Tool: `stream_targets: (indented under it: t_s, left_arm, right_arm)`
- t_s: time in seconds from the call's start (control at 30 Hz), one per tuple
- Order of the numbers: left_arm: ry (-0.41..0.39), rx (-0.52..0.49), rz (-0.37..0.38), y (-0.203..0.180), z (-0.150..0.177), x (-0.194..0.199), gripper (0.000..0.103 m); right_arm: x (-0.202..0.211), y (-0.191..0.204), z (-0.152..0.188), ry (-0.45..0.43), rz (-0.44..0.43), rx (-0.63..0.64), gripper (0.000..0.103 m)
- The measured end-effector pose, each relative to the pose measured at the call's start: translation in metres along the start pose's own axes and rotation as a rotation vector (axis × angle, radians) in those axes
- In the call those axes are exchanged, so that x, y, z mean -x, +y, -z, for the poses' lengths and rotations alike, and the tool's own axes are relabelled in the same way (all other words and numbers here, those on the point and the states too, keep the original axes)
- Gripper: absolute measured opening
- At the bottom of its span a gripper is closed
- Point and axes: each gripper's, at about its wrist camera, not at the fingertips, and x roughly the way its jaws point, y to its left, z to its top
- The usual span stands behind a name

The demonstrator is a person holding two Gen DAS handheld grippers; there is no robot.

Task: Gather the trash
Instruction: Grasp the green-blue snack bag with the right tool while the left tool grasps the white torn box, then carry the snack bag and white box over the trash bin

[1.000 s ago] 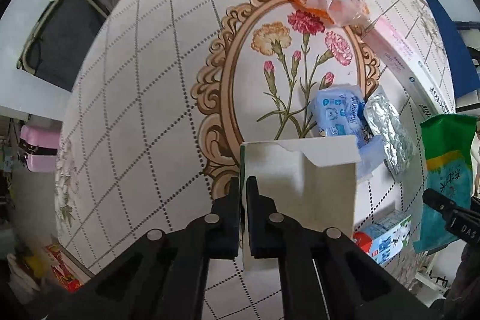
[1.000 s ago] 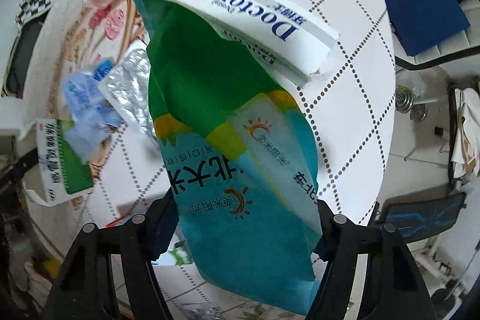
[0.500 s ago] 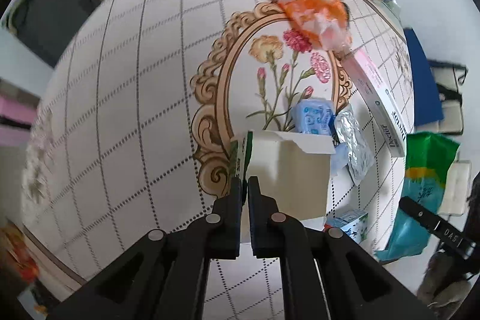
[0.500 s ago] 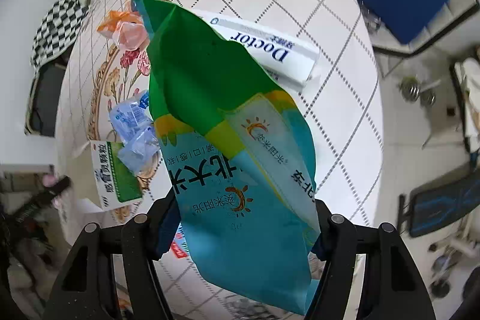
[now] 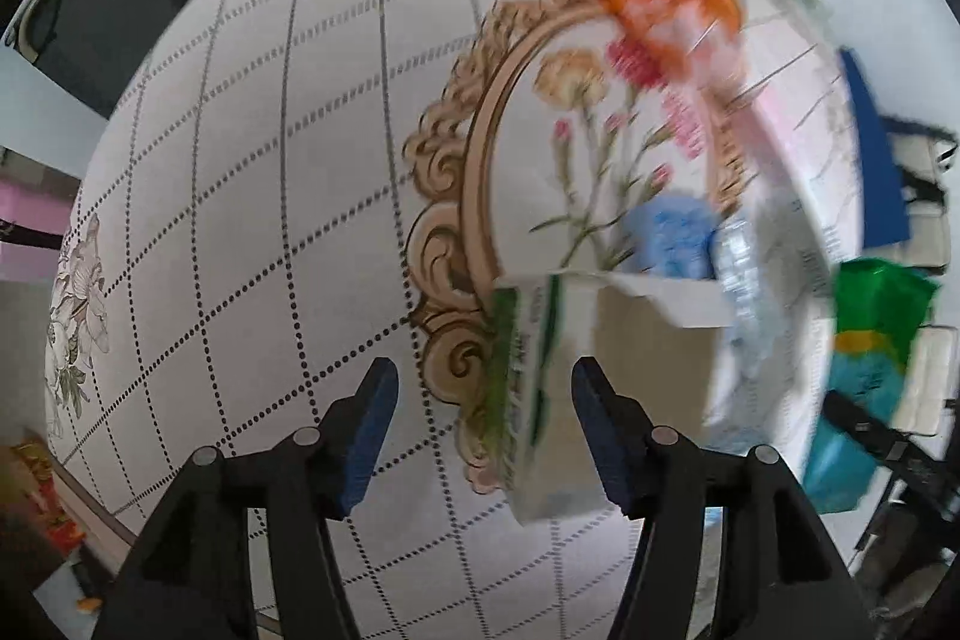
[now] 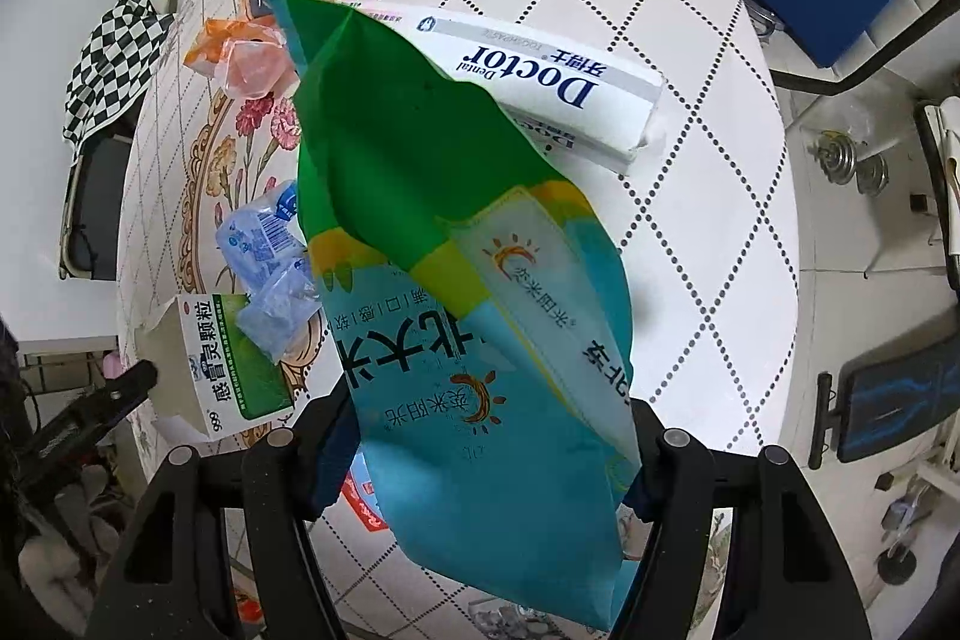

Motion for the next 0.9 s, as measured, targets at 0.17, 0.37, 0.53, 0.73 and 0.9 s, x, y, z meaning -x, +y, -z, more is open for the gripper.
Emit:
stream_targets:
  t_s: [0.17, 0.37, 0.53, 0.73, 0.9]
  left_arm:
    - [0.023, -0.039, -0.017, -0.006, 0.005, -0.015, 0.005]
    - [-0.033, -0.108, -0.033, -0.011, 0.018, 0.006, 0.000]
    - [-0.111, -0.152, -0.059, -0.005, 0.041, 0.043, 0.000]
    - [-0.189, -0.203, -0.054, 0.010, 0.075, 0.078, 0.000]
    - [-0.228, -0.291, -0.012, 0.039, 0.125, 0.105, 0.000]
  right_arm:
    - [-0.006, 0.006, -0.003, -0.005, 0.018, 0.008, 0.072]
    - [-0.008, 0.013, 0.002, -0.030, 0.023, 0.003, 0.071]
    - [0.003, 0.011, 0.024, -0.068, -0.014, -0.081, 0.071]
    - [0.025, 0.019, 0.076, -0.121, -0.005, -0.138, 0.070]
    - [0.047, 0.041, 0.154, -0.202, 0.019, -0.181, 0.070]
